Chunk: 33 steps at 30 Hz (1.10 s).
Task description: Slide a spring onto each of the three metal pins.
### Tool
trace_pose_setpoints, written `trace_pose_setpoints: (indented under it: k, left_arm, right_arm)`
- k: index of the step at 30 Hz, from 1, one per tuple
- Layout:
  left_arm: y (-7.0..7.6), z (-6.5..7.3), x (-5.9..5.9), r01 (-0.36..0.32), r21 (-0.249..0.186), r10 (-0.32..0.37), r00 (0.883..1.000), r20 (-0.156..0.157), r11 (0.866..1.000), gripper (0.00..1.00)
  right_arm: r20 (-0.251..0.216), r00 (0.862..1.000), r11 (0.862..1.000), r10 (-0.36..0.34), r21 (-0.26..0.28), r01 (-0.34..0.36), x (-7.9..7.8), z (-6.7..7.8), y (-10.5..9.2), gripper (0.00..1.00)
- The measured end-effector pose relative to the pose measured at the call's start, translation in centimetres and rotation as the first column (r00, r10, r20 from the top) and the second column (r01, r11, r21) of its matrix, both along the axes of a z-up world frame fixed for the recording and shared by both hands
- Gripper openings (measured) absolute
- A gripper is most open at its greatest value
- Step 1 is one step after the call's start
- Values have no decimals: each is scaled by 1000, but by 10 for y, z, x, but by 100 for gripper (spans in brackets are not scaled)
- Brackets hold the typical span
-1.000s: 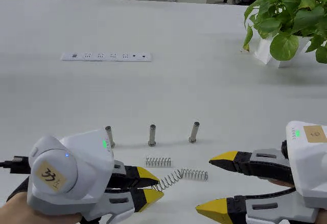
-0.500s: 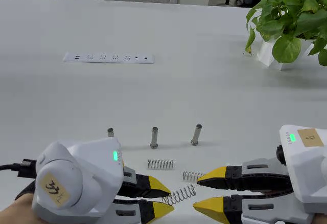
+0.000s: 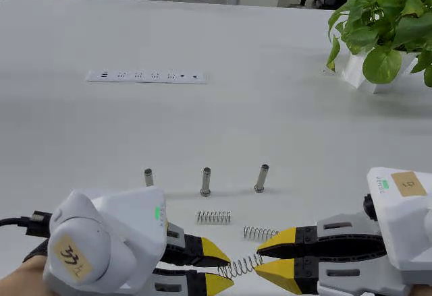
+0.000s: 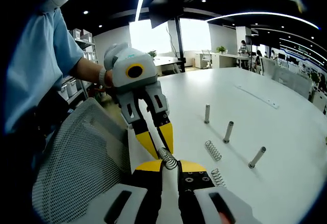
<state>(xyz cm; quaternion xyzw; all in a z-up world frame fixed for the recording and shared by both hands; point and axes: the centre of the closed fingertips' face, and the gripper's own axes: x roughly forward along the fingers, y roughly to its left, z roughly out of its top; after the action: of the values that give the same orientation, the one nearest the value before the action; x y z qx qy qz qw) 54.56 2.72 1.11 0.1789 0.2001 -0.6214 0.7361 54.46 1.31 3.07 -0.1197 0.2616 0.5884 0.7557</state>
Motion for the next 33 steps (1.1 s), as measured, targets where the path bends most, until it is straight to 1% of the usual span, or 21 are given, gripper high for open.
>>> trace_pose_setpoints:
  k: [5,8,9,10,14,16,20,25,31,33]
  left_arm:
    - [-1,-1,0,-14,-1,14,1000,-16,1000,6]
    - [-2,-3,-1,-17,9,17,1000,-22,1000,6]
    - [-2,-3,-1,-16,7,16,1000,-22,1000,6]
    - [-3,-3,-2,-16,6,16,999,-27,1000,6]
    - [-4,-4,-3,-18,10,18,999,-33,1000,6]
    - [-4,-5,-3,-15,12,15,999,-31,1000,6]
    - [-5,-5,-3,-16,11,17,999,-35,1000,6]
    - [-6,-5,-3,-17,13,17,999,-38,1000,6]
    - [-6,-5,-5,-8,14,8,1000,-26,1000,6]
    - [-6,-4,-5,-4,10,4,1000,-26,1000,6]
  right_arm:
    - [28,1000,1000,6,-10,-6,-1,3,2,6]
    - [47,999,1000,17,-12,-17,-3,6,3,6]
    - [52,998,1000,23,-13,-22,-4,7,4,5]
    - [58,998,1000,24,-14,-23,-4,8,4,5]
    - [77,996,999,36,-32,-34,-5,8,5,5]
    - [85,996,999,41,-36,-38,-6,9,5,5]
    - [112,992,997,57,-54,-51,-6,11,7,5]
    - [128,989,996,70,-71,-61,-5,11,8,6]
    - [128,989,995,74,-79,-64,-5,10,6,6]
    - [130,989,994,75,-84,-64,-4,10,6,8]
